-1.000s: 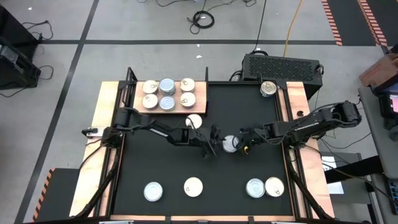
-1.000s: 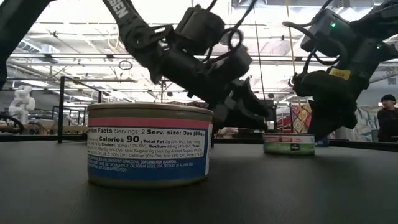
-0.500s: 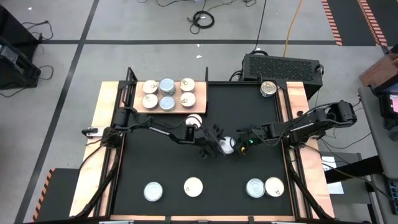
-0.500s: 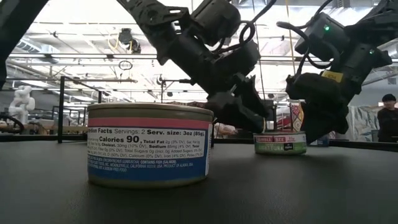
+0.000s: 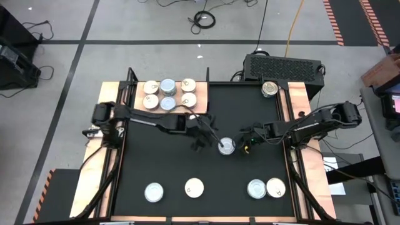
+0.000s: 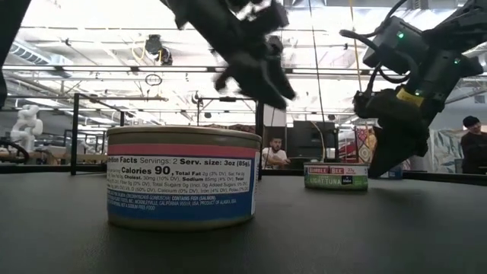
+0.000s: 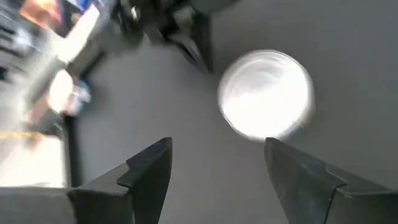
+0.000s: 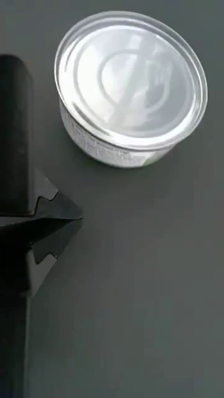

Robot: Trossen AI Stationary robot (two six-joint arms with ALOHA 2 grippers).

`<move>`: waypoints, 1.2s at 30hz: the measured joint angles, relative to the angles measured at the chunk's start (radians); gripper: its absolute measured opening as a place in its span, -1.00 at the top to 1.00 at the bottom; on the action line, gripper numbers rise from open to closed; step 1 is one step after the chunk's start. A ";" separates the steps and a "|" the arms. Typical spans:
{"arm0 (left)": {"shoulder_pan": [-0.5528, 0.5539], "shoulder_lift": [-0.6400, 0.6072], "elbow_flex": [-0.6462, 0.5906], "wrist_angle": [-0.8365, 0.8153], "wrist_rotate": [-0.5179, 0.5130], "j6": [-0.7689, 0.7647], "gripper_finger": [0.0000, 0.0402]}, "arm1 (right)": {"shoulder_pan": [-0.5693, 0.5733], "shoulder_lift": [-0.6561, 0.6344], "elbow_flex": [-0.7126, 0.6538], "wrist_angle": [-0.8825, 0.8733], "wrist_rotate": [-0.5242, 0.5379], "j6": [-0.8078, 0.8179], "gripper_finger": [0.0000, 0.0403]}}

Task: Stack canned seafood by type on shelf
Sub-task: Stack the green tuna can on top of the green tuna on the shelf

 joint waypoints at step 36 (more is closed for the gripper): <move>-0.443 -0.288 -0.464 -0.498 0.528 -1.135 -0.27 | 0.450 -0.062 0.074 0.068 0.192 0.261 1.00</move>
